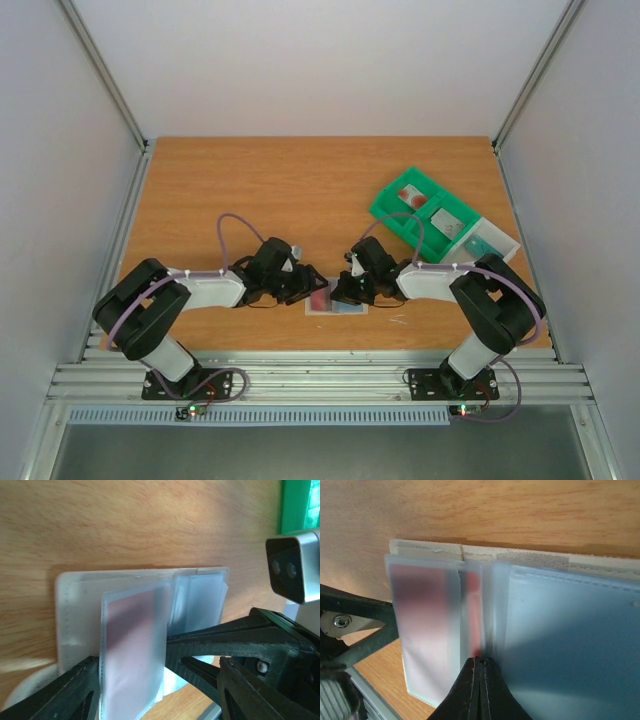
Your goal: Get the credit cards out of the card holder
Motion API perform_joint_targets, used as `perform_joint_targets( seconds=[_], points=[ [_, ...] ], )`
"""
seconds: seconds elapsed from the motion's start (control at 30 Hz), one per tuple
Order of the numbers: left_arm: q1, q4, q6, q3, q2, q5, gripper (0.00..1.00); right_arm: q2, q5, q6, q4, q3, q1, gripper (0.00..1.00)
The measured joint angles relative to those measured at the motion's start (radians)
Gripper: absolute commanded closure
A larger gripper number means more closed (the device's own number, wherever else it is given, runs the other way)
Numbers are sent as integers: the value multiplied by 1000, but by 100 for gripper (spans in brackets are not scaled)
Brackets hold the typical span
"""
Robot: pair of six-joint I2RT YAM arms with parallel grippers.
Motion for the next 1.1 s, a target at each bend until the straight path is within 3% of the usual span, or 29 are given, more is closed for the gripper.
perform_joint_targets(
  seconds=[0.5,0.77,1.1],
  points=[
    [-27,193,-154,-31,0,71,40,-17,1,20,108,-56,3,97],
    [-50,226,-182,-31,0,77,45,-105,74,10,-2,-71,5,88],
    [-74,262,-193,-16,34,79,51,-149,105,-6,-45,-85,5,89]
  ],
)
